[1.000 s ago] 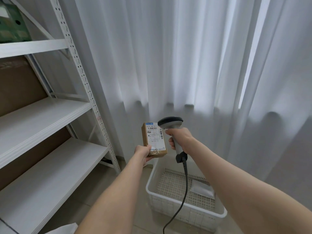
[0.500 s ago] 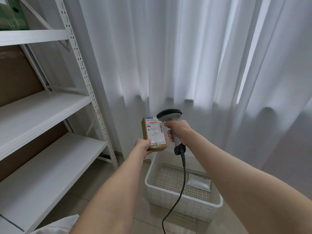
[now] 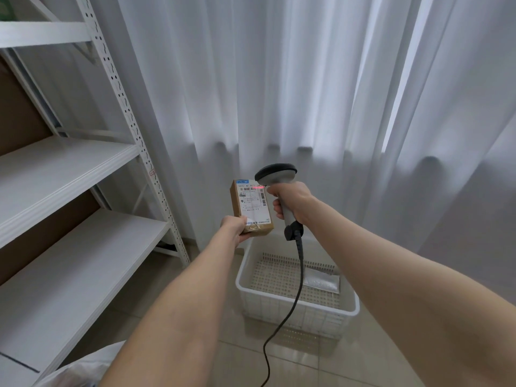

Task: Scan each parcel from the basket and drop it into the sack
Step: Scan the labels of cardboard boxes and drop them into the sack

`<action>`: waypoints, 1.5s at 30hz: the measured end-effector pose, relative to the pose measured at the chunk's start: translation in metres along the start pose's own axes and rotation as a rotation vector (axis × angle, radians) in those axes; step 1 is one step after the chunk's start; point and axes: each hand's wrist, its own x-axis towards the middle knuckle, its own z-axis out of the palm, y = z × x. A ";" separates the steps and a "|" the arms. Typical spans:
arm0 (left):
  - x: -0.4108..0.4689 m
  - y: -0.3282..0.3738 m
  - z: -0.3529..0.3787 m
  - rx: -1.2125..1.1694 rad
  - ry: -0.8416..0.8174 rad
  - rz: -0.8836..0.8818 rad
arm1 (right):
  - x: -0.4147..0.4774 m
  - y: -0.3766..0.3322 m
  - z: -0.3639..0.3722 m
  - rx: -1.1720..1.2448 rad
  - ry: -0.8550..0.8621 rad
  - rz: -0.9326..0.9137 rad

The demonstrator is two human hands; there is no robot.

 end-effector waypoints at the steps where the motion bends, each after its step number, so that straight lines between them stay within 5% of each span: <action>1: 0.000 -0.001 0.000 0.001 -0.003 0.000 | 0.000 0.001 0.000 0.005 0.007 -0.003; 8: -0.002 -0.002 0.002 0.022 -0.020 -0.011 | -0.003 0.005 0.000 0.030 -0.004 0.014; 16: -0.001 -0.006 0.004 0.045 -0.035 -0.015 | -0.003 0.010 -0.015 0.211 -0.233 0.107; 25: -0.001 -0.007 0.011 0.038 -0.057 -0.020 | -0.001 0.008 -0.005 0.050 -0.051 0.018; 45: 0.002 -0.007 0.010 0.035 -0.045 -0.024 | -0.003 0.005 -0.007 -0.033 -0.037 0.023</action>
